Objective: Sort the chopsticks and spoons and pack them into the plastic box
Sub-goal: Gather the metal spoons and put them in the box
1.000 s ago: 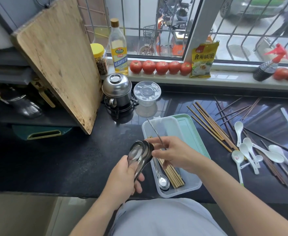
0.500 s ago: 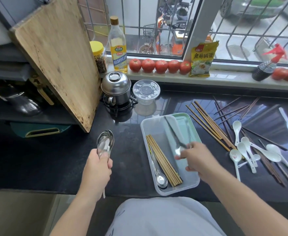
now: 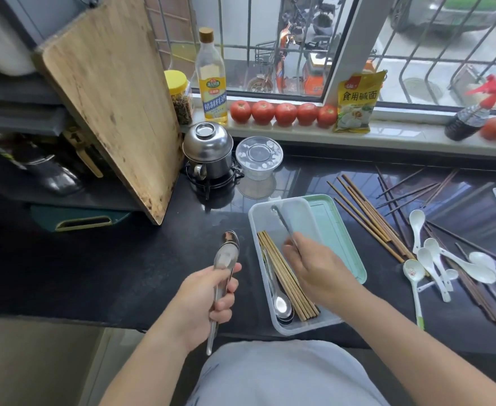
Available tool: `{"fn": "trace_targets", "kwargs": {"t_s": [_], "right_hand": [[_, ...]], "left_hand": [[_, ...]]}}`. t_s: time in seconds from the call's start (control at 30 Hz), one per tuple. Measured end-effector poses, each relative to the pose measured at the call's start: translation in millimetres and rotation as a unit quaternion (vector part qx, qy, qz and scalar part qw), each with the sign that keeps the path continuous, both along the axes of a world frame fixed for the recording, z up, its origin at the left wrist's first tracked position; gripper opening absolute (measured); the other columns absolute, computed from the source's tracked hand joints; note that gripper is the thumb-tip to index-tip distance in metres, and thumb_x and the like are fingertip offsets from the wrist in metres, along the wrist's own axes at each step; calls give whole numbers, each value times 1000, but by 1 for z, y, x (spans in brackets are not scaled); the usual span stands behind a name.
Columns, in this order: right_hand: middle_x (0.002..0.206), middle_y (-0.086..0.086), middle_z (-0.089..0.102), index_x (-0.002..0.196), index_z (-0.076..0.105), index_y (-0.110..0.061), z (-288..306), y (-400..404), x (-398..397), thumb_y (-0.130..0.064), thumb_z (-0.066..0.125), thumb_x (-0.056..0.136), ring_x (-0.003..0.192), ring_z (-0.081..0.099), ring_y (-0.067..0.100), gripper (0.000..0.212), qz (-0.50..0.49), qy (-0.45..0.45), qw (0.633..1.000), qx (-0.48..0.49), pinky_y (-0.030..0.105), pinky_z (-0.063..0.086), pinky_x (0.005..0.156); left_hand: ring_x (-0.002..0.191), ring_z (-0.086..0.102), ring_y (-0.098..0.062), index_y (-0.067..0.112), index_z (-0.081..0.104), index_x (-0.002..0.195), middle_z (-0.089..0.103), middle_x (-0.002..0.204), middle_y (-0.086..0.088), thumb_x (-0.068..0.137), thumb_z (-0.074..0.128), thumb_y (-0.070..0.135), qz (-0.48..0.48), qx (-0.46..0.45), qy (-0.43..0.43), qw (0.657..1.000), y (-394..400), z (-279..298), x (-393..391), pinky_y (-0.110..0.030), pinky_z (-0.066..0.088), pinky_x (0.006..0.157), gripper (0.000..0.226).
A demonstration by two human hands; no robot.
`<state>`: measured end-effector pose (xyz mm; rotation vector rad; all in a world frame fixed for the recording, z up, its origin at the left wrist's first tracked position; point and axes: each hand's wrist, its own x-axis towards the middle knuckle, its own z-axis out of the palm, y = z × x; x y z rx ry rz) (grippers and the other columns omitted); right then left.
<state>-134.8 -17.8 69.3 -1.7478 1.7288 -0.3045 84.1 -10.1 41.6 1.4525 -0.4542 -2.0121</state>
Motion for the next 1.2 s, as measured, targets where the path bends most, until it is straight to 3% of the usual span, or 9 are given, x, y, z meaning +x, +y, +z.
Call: {"fn": "trace_targets", "kwargs": {"t_s": [0.07, 0.17, 0.3, 0.47, 0.6, 0.73, 0.87, 1.03, 1.2], "right_hand": [[90, -8, 56, 99, 47, -26, 24, 5, 7, -42, 41, 105, 80, 56, 22, 19, 183, 47, 981, -48, 39, 45, 69], [82, -5, 51, 94, 62, -25, 39, 8, 17, -34, 58, 100, 65, 59, 26, 12, 410, 188, 882, -134, 36, 43, 53], [78, -1, 65, 83, 66, -23, 43, -3, 29, -25, 71, 86, 58, 60, 25, 6, 508, 310, 784, -178, 31, 38, 46], [93, 1, 54, 100, 54, -18, 45, -21, 30, -39, 71, 89, 66, 55, 28, 29, 430, 212, 864, -156, 41, 49, 59], [109, -1, 42, 116, 49, -22, 34, -14, 32, -23, 75, 87, 74, 55, 27, 38, 399, 137, 899, -118, 44, 51, 67], [118, -8, 50, 114, 60, -27, 35, -13, 25, -7, 74, 87, 87, 66, 15, 36, 164, -141, 976, -29, 28, 54, 77], [95, -10, 67, 97, 66, -26, 27, -19, 4, -20, 64, 97, 67, 68, 13, 7, -122, -183, 972, -79, 27, 53, 60], [94, -1, 75, 107, 75, -22, 11, -16, 9, -33, 52, 104, 87, 70, 15, 26, -78, -282, 947, 133, 33, 61, 79], [89, 13, 76, 99, 77, -11, 9, -18, 17, -18, 60, 101, 82, 75, 32, 19, -97, -260, 958, 68, 44, 63, 78]], "left_hand": [[54, 30, -12, 0, 58, 121, 50, 76, -6, 102, 42, 25, -40, 28, 64, 997, -1, 3, 4, -22, 22, 39, 35], [61, 32, -16, 5, 60, 112, 49, 82, -8, 99, 40, 44, -123, 38, 169, 977, -3, 7, 7, -25, 22, 46, 45], [65, 38, -18, 7, 54, 109, 49, 87, -8, 88, 52, 37, -218, -7, 194, 957, -1, 11, 4, -31, 20, 57, 37], [66, 35, -16, 11, 54, 99, 54, 88, -3, 76, 54, 0, -258, -94, 110, 955, 6, 18, -9, -31, 22, 61, 25], [60, 32, -15, 9, 52, 96, 44, 81, -6, 76, 47, -8, -248, -118, 35, 961, 10, 24, -13, -25, 27, 53, 27], [58, 20, -15, 15, 43, 97, 22, 83, -7, 94, 43, -4, -246, -144, -69, 956, 14, 24, -17, -25, 17, 50, 19], [55, 18, -12, 18, 35, 103, 28, 73, 4, 109, 41, 14, -227, -137, -48, 963, 20, 19, -18, -20, 19, 45, 10], [50, 21, -14, 12, 49, 86, 32, 69, -10, 110, 45, 23, -218, -154, -83, 960, 18, 10, -19, -24, 17, 48, 26], [49, 49, -20, 15, 68, 112, 73, 82, -12, 110, 46, 28, -157, -173, -130, 964, 17, 7, -18, -25, 30, 44, 25]]}}
